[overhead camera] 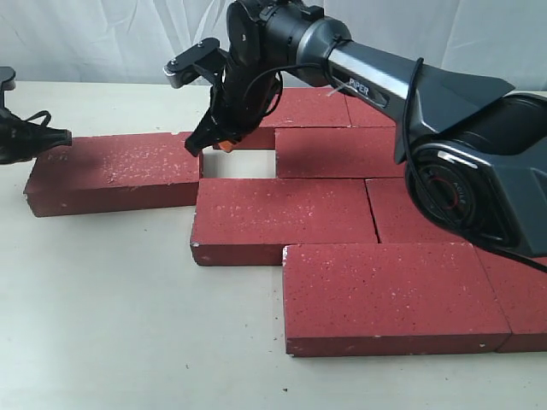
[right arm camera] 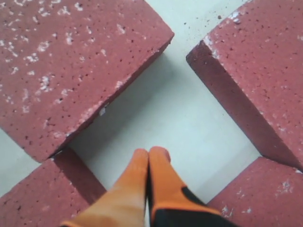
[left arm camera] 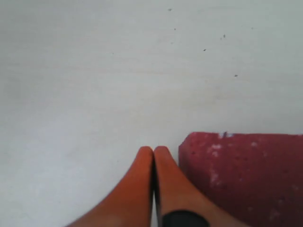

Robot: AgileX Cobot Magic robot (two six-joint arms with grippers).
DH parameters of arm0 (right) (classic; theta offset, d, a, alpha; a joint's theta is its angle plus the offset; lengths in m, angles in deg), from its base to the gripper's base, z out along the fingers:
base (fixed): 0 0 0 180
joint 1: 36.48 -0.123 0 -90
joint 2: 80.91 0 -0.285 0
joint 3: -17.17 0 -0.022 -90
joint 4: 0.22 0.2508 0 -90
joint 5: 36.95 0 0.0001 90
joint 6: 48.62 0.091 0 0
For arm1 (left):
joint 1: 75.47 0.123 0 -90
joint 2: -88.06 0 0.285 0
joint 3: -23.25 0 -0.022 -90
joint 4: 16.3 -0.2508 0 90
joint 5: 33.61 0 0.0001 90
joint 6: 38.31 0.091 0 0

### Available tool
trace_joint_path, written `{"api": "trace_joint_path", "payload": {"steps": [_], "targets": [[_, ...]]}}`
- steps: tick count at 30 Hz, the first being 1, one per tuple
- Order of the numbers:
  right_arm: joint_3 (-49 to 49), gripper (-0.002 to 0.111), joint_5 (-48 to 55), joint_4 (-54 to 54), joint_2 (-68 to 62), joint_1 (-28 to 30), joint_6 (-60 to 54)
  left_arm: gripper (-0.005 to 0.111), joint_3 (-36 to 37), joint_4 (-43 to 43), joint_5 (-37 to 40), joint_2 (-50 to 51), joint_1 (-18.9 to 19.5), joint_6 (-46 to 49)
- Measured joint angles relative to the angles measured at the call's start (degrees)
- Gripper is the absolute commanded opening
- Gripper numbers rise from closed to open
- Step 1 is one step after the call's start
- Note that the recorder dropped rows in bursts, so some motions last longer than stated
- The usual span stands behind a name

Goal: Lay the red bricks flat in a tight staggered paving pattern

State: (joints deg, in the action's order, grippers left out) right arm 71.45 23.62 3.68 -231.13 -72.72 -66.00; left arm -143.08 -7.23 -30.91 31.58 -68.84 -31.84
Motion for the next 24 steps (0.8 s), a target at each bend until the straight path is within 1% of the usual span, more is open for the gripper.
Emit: {"api": "trace_joint_path", "payload": {"steps": [10, 13, 17, 24], "targets": [[0.00, -0.001, 0.22, 0.00, 0.00, 0.00, 0.14, 0.000, -0.10, 0.12, -2.70, 0.00, -1.06, 0.00], [0.00, -0.001, 0.22, 0.00, -0.11, 0.00, 0.14, 0.000, -0.10, 0.12, -3.51, 0.00, -2.02, 0.00], [0.00, -0.001, 0.22, 0.00, -0.11, 0.00, 0.23, 0.000, -0.30, 0.22, -6.48, 0.00, -2.84, 0.00], [0.00, -0.001, 0.61, -0.11, -0.11, 0.00, 0.41, 0.000, -0.33, 1.52, -8.41, 0.00, -3.14, 0.00]]}}
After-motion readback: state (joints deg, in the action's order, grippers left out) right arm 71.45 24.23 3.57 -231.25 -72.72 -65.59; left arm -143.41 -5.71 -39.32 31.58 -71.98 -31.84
